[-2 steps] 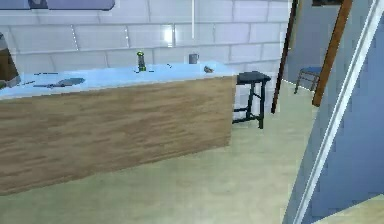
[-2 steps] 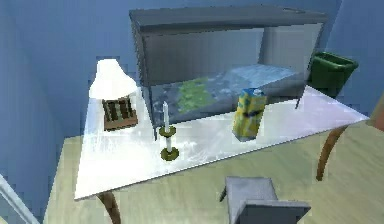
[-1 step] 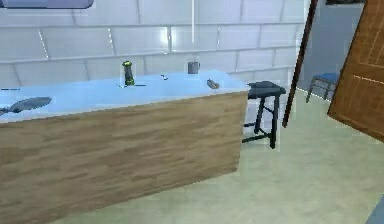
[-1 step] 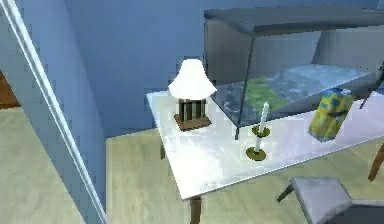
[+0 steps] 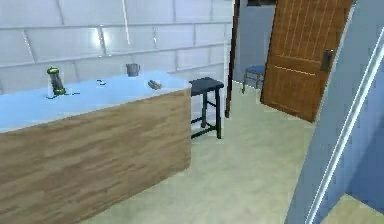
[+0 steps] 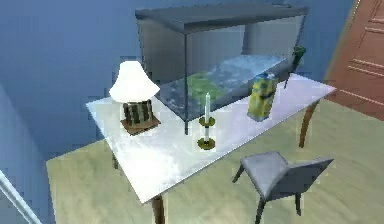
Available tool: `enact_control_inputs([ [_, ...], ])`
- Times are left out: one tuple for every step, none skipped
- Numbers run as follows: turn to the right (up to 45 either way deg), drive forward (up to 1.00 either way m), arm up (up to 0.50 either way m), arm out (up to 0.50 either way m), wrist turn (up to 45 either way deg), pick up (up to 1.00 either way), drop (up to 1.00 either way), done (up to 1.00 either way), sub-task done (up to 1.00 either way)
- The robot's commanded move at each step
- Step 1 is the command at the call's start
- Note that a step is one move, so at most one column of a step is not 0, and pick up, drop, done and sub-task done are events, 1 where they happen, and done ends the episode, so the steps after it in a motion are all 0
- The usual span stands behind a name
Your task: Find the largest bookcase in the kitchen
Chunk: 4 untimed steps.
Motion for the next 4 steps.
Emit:
enact_control_inputs([
  [0.0,0.75,0.00,0.00,0.0,0.00,0.00,0.00,0.00],
  [45.0,0.00,0.00,0.00,0.0,0.00,0.00,0.00,0.00],
  [3.0,0.00,0.00,0.00,0.0,0.00,0.00,0.00,0.00],
  [3.0,0.00,0.00,0.00,0.0,0.00,0.00,0.00,0.00],
])
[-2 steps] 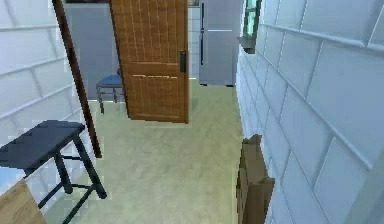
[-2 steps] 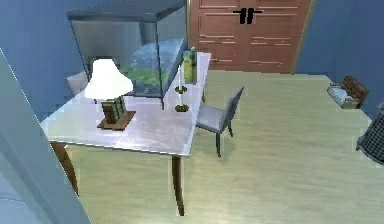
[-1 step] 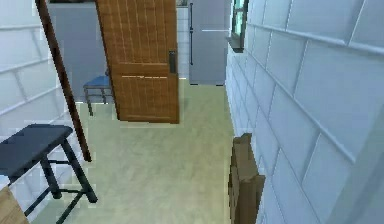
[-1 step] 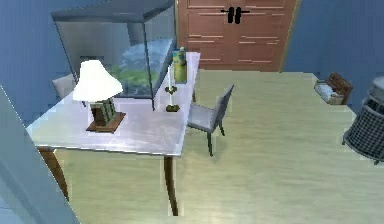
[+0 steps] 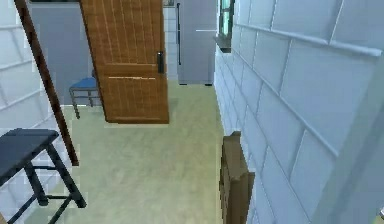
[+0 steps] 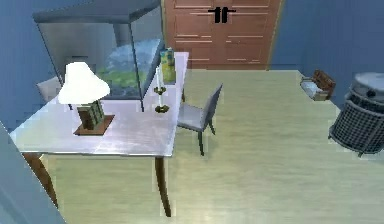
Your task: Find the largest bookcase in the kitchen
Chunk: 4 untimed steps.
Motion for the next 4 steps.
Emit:
enact_control_inputs([
  [0.0,0.15,0.00,0.00,0.0,0.00,0.00,0.00,0.00],
  [-21.0,0.00,0.00,0.00,0.0,0.00,0.00,0.00,0.00],
  [0.0,0.65,0.00,0.00,0.0,0.00,0.00,0.00,0.00],
  [27.0,0.00,0.00,0.00,0.0,0.00,0.00,0.00,0.00],
])
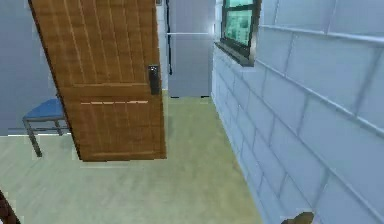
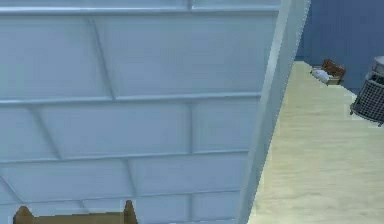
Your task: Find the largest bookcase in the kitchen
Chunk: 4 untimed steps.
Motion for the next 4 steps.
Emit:
enact_control_inputs([
  [0.0,1.00,0.00,0.00,0.0,0.00,0.00,0.00,0.00],
  [0.0,0.50,0.00,0.00,0.0,0.00,0.00,0.00,0.00],
  [-3.0,0.00,0.00,0.00,0.0,0.00,0.00,0.00,0.00],
  [0.0,0.45,0.00,0.00,0.0,0.00,0.00,0.00,0.00],
])
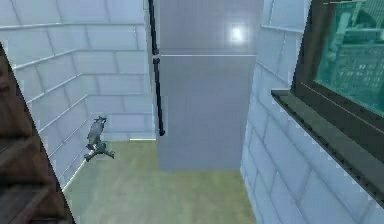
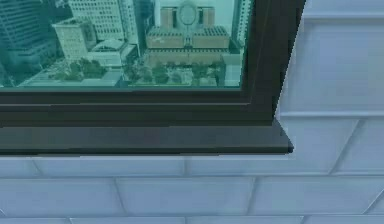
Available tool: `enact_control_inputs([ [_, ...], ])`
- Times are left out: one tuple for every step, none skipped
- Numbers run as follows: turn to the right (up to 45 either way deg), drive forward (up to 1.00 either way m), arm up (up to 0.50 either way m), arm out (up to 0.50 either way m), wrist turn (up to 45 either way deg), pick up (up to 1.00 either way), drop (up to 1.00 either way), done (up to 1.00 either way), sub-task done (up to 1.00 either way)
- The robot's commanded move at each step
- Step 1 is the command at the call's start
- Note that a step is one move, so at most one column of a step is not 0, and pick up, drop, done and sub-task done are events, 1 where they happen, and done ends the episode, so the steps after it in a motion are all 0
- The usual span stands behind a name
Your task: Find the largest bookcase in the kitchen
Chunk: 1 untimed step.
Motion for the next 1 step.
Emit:
enact_control_inputs([
  [-24.0,0.00,0.00,0.00,0.0,0.00,0.00,0.00,0.00],
])
